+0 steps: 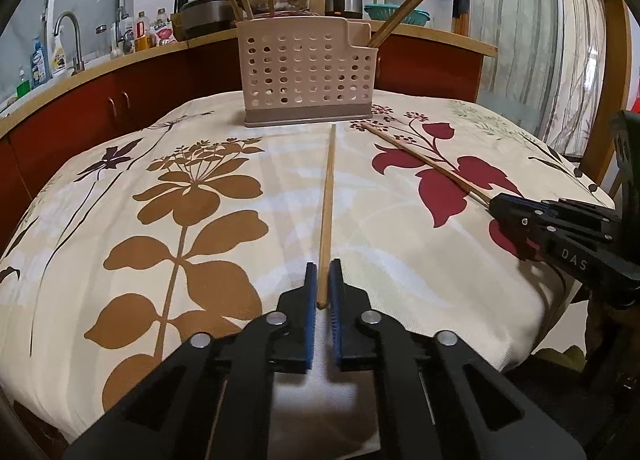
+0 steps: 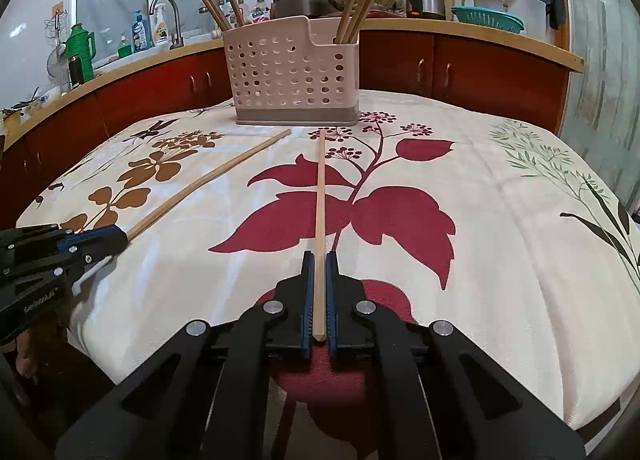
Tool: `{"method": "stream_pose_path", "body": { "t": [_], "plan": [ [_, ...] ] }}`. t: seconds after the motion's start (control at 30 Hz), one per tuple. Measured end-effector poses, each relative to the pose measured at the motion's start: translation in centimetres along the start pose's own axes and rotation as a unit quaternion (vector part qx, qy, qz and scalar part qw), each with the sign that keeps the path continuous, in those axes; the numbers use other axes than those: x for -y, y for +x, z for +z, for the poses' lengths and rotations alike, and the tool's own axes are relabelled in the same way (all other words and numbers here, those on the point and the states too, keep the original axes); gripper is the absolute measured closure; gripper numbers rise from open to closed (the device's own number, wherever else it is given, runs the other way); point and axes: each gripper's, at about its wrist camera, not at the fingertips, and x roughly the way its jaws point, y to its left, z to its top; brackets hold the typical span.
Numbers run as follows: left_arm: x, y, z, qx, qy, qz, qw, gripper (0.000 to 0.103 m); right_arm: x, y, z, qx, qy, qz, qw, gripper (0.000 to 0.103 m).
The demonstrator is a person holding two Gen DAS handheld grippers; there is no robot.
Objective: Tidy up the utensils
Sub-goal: 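Lower the right gripper onto a wooden chopstick and close on it while the left gripper grasps one too, then lift both held chopsticks and carry them toward the pink caddy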
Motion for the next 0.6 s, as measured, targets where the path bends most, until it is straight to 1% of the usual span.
{"method": "stream_pose_path", "body": {
  "t": [0.2, 0.33, 0.6],
  "plan": [
    [0.2, -0.7, 0.0, 0.011, 0.014, 0.009, 0.9998, 0.097, -0.3, -0.5, 0.3, 0.01, -0.003, 0.002, 1.0, 0.097],
    [-0.2, -2.1, 0.6, 0.031, 0.012, 0.018, 0.9993, 0.097, -0.5, -1.3, 0.7, 0.022, -0.008, 0.002, 1.0, 0.097],
    [-1.2, -5.0, 2.2, 0.076, 0.002, 0.035, 0.9965, 0.097, -1.4, -3.9, 2.5, 0.062, -0.026, 0.001, 0.998, 0.097]
  ]
}}
